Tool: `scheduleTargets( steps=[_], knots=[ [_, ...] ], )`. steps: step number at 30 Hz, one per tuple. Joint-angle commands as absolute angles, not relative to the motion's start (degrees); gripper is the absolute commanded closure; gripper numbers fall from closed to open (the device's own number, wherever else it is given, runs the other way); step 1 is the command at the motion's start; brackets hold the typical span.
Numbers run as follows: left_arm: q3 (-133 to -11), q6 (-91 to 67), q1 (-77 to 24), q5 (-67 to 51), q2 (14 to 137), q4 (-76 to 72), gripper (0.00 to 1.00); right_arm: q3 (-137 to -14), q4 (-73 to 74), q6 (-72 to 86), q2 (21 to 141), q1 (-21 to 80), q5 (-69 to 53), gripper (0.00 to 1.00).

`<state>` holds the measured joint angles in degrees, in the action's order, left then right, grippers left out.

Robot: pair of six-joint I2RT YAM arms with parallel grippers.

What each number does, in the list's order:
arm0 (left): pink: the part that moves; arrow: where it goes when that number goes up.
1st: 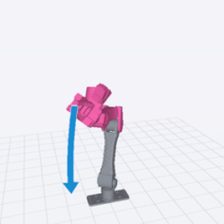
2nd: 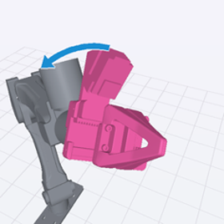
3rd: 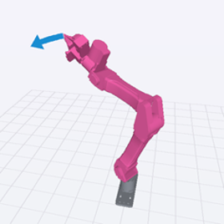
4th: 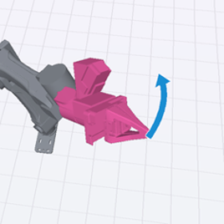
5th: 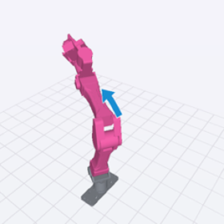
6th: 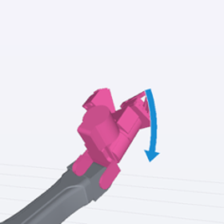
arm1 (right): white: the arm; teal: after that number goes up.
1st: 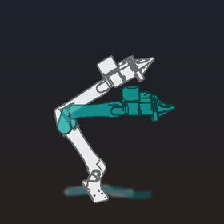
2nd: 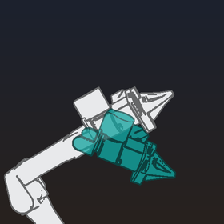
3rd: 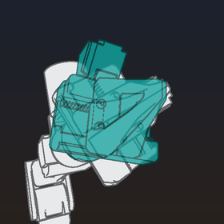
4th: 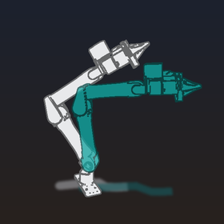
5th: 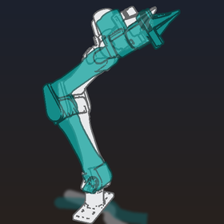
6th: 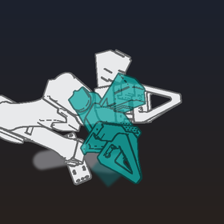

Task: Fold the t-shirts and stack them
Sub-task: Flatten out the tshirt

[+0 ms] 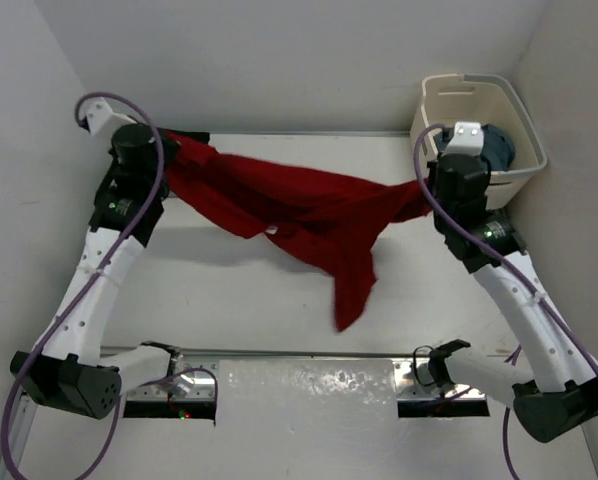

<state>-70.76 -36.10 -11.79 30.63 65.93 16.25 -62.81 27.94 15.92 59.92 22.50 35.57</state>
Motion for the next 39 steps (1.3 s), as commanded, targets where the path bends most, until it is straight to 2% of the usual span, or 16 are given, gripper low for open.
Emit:
scheduleTargets(
  steps=[1,8,12,18,24,28,32,34,35,36,37,39],
  knots=[
    [-80.3,-32.0,-9.8,34.4,64.3,15.6,1.0,-72.5,25.0,4.2,59.9,20.3,36.0,1.0],
    [-91.2,-25.1,-9.8,36.9,57.3,17.5,1.0,-81.3,27.3,-3.3,54.4,20.3,28.4,1.0],
    [-93.4,-23.7,-9.8,41.3,51.0,19.8,1.0,-83.0,28.7,-4.1,50.8,20.3,31.3,1.0],
    [-92.6,-23.9,-9.8,39.8,46.5,20.8,1.0,-85.9,31.8,-3.2,49.1,20.4,26.4,1.0],
    [-90.1,-22.4,-9.8,43.5,54.0,20.3,1.0,-78.9,29.5,-1.7,51.9,20.3,30.5,0.99],
    [-85.5,-23.5,-9.5,46.5,65.1,17.8,1.0,-65.5,23.7,3.2,53.3,20.3,33.7,0.95],
    [-78.8,-24.2,-7.5,38.5,75.4,12.8,1.0,-53.9,21.4,8.3,57.5,20.0,31.6,0.8],
    [-77.3,-24.3,-5.5,34.6,82.1,8.9,1.0,-47.1,19.3,11.4,60.2,18.9,29.2,0.37],
    [-77.6,-23.8,-4.9,29.3,84.4,8.1,0.83,-46.1,19.4,12.6,61.3,18.0,28.7,0.3],
    [-79.3,-23.6,-4.2,26.5,87.1,10.2,0.63,-45.4,19.8,14.6,62.5,17.0,26.2,0.19],
    [-81.4,-23.9,-4.2,24.5,91.8,12.2,0.46,-46.0,22.3,15.5,64.4,14.9,25.6,0.14],
    [-86.2,-23.6,-4.6,20.3,94.8,14.6,0.17,-46.5,23.9,16.4,65.1,13.8,26.2,0.01]
  ],
)
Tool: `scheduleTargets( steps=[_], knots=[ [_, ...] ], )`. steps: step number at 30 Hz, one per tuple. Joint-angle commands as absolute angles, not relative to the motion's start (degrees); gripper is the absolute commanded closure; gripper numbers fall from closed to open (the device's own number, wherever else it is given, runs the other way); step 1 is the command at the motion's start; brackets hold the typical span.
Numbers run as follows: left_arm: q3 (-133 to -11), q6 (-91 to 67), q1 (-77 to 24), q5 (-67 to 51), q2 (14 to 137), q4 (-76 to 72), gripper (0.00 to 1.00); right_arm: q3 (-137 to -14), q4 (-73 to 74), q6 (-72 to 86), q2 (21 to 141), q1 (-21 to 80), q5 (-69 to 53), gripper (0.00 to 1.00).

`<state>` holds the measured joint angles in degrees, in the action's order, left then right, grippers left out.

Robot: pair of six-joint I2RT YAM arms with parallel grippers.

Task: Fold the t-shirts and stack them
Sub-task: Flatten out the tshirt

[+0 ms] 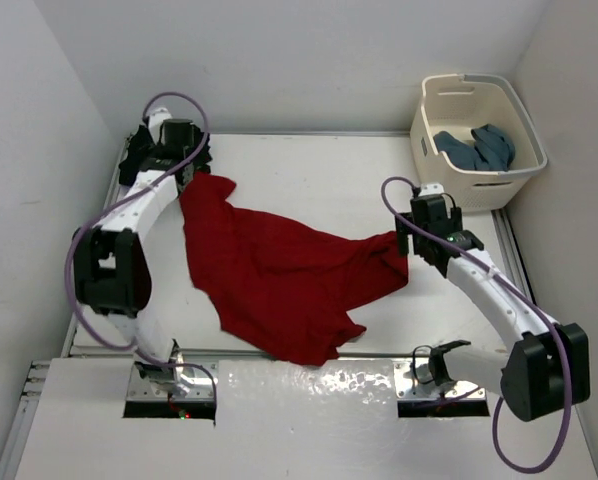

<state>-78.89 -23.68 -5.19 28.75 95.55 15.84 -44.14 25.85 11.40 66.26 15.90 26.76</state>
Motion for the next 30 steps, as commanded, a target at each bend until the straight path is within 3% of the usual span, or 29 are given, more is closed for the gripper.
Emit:
scheduleTargets(
  steps=[1,9,13,19,26,30],
  knots=[
    [-86.2,-23.2,-4.7,18.8,95.2,13.7,0.01,-46.2,23.9,16.4,64.5,13.6,26.4,0.01],
    [-73.8,-26.2,-13.2,9.1,86.9,11.0,0.0,-42.6,22.9,18.7,65.6,13.6,16.4,0.01],
    [-61.2,-30.5,-22.4,7.4,84.6,11.4,0.0,-40.7,19.8,19.2,68.3,13.6,9.4,0.01],
    [-44.2,-37.0,-25.7,3.2,83.8,9.0,0.0,-38.9,16.6,18.0,72.7,13.6,4.5,0.01],
    [-44.3,-31.5,-26.1,7.1,93.1,7.0,0.0,-38.8,14.7,17.8,77.6,13.5,6.6,0.01],
    [-57.1,-26.0,-26.1,7.3,104.7,8.5,0.0,-39.6,14.2,18.3,79.9,13.5,9.4,0.01]
  ],
)
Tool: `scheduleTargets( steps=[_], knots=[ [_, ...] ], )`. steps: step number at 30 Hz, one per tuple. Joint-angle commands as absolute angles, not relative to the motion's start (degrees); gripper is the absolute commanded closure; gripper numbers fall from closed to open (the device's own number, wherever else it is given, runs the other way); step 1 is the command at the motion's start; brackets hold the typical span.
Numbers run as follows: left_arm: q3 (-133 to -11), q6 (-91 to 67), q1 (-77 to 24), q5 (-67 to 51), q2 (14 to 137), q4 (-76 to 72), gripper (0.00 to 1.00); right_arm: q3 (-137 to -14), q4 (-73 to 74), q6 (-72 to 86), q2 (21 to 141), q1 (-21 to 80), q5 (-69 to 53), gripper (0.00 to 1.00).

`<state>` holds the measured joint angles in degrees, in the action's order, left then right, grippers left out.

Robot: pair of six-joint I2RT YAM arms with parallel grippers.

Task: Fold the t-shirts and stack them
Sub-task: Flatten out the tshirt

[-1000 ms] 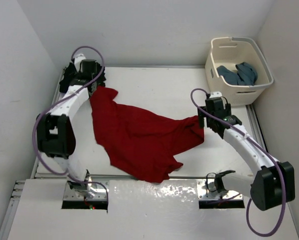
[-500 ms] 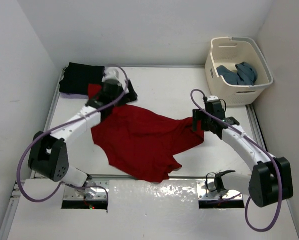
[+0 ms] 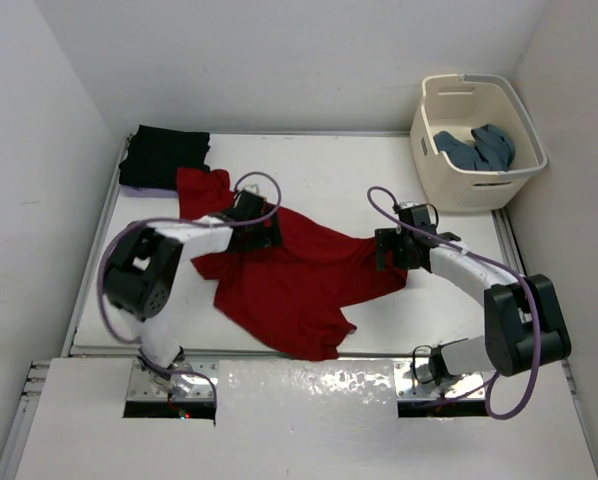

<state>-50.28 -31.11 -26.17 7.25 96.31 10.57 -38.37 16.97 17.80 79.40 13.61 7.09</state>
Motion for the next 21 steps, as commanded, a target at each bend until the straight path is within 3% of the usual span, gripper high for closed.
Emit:
scheduleTargets(
  steps=[1,7,13,18,21],
  knots=[
    [-59.5,-25.1,-26.1,6.5,107.2,8.6,0.0,-39.5,13.7,18.3,80.0,13.5,9.8,0.01],
    [-84.3,-17.8,-25.9,5.0,127.8,13.1,0.0,-42.2,12.8,18.4,83.1,11.5,10.6,0.01],
    [-106.4,-14.5,-25.3,5.2,133.1,19.9,0.0,-45.3,14.8,16.6,84.6,10.4,9.0,0.01],
    [-104.3,-15.5,-25.8,4.7,120.5,21.6,0.0,-46.1,15.3,15.8,82.4,10.3,4.9,0.01],
    [-91.4,-19.1,-27.2,6.1,107.3,19.4,0.0,-46.1,15.6,15.5,81.4,10.5,3.7,0.01]
  ],
)
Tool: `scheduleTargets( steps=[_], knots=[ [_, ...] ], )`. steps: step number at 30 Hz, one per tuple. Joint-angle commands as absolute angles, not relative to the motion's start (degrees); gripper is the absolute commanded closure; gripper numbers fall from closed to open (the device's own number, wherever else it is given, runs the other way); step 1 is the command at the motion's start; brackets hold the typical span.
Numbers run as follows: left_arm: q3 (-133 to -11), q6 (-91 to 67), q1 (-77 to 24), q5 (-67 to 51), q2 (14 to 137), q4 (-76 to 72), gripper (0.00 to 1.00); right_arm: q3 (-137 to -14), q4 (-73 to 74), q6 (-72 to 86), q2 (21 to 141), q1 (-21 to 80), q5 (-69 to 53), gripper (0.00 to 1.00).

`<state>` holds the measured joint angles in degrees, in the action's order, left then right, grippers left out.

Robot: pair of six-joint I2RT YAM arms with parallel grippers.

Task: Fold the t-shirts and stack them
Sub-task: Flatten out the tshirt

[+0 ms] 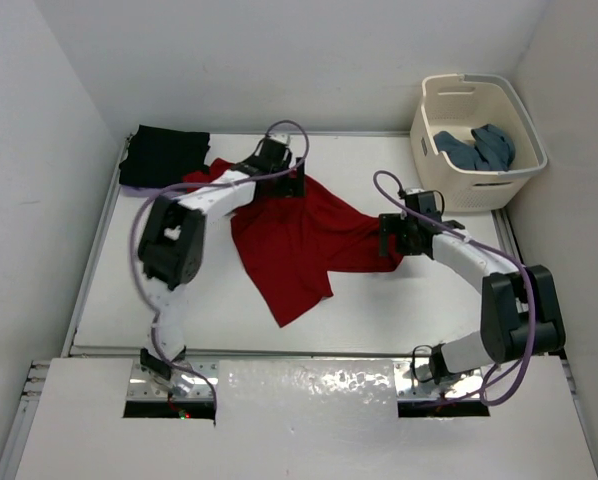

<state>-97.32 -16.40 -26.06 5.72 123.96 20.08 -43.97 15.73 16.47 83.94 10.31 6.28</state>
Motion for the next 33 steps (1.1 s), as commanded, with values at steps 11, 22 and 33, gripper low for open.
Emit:
scheduleTargets(
  steps=[11,22,33],
  knots=[
    [-45.6,-33.1,-48.5,7.8,75.6,18.2,0.0,-53.3,17.3,13.8,90.4,13.5,7.8,0.08],
    [-39.7,-37.2,-63.4,9.3,78.0,18.8,0.13,-56.7,15.4,19.9,99.2,14.2,12.4,0.29],
    [-42.2,-34.5,-63.6,16.2,85.8,21.4,0.35,-54.8,15.3,21.1,98.8,14.2,16.3,0.4]
  ],
)
